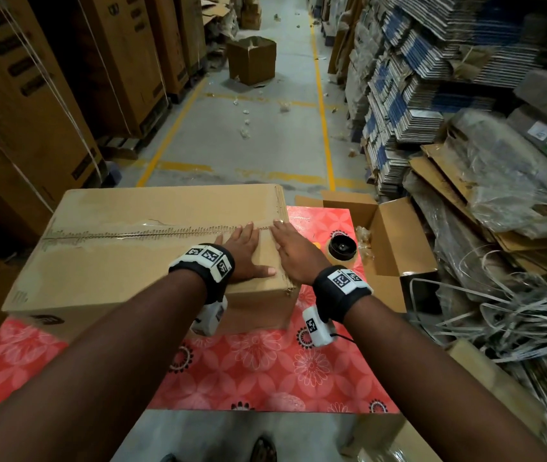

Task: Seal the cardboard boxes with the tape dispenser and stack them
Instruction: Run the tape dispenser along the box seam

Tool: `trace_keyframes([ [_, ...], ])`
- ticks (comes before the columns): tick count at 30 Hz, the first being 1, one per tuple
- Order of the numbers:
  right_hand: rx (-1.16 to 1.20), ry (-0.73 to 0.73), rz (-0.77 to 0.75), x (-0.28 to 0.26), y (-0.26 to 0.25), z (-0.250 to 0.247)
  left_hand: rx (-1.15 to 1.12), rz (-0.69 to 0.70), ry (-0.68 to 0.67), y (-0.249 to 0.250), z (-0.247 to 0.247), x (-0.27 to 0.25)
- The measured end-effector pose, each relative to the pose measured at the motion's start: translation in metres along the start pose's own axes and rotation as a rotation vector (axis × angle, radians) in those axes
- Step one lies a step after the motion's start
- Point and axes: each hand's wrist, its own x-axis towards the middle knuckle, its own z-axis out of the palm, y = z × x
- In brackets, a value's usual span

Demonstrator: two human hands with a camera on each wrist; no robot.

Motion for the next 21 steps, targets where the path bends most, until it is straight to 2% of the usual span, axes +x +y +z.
trace_keyframes([
  [6,-0.184,-0.007,0.08,0.008,-0.018,-0.007,0.012,-0.104,-0.076,-0.08,-0.007,-0.032],
  [8,-0.231,0.049,0.038,0.014,-0.038,-0.004,0.034,-0.105,-0.08,-0.086,-0.008,-0.034],
  [10,-0.185,0.022,-0.044,0.02,-0.059,0.004,0.049,-0.081,-0.061,-0.084,-0.007,-0.033],
  [12,-0.196,-0.049,-0.034,0.023,-0.074,0.015,0.039,-0.055,-0.045,-0.086,-0.005,-0.032],
  [14,-0.246,-0.045,-0.01,0.02,-0.076,0.021,0.031,-0.029,-0.035,-0.099,-0.001,-0.037],
  [17,-0.262,-0.039,-0.005,0.012,-0.064,0.023,0.035,-0.019,-0.027,-0.142,0.001,-0.049],
  [21,-0.231,0.013,0.077,0.013,-0.062,0.021,-0.017,-0.107,-0.045,-0.216,-0.002,-0.074],
])
